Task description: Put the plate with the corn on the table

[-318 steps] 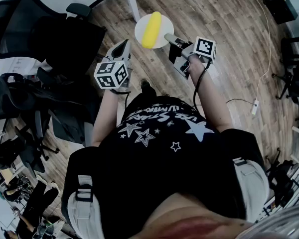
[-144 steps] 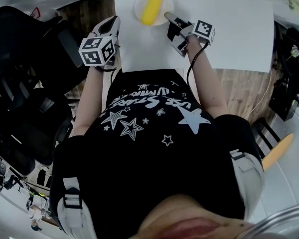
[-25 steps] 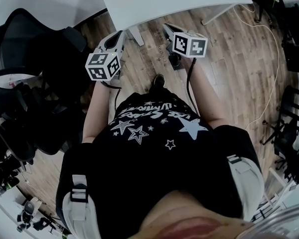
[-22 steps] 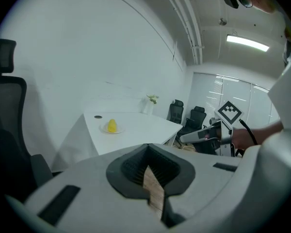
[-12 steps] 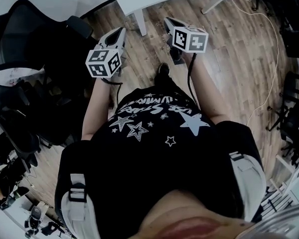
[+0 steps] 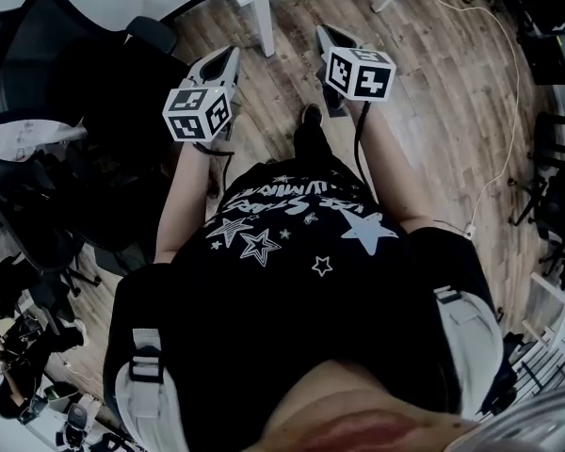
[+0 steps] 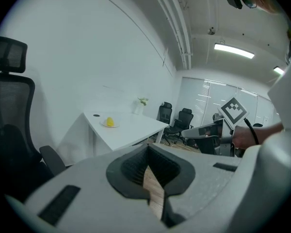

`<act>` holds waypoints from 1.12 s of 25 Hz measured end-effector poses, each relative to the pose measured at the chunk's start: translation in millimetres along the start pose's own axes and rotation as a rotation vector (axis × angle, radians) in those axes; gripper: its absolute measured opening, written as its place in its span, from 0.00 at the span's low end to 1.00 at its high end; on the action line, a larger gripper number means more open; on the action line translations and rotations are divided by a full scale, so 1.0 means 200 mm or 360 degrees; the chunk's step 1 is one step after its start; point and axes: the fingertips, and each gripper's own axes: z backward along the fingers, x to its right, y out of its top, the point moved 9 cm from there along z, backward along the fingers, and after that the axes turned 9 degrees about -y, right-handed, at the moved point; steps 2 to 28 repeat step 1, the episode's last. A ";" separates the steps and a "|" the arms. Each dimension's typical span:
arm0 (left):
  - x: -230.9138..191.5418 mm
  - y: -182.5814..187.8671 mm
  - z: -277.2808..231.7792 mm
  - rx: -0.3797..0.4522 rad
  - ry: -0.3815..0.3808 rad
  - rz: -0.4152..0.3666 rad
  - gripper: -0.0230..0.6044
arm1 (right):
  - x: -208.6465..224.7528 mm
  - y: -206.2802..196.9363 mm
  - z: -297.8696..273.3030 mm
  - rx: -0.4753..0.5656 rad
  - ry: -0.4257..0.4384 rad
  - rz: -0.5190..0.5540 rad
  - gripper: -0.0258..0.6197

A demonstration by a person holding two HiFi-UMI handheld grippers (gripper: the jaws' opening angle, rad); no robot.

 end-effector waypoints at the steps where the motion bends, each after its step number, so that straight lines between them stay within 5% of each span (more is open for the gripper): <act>1: 0.02 -0.01 0.04 0.0000 -0.0004 -0.0004 0.04 | -0.02 -0.02 0.04 0.0006 -0.0011 0.0003 0.05; 28: 0.02 -0.01 0.04 0.0000 -0.0004 -0.0004 0.04 | -0.02 -0.02 0.04 0.0006 -0.0011 0.0003 0.05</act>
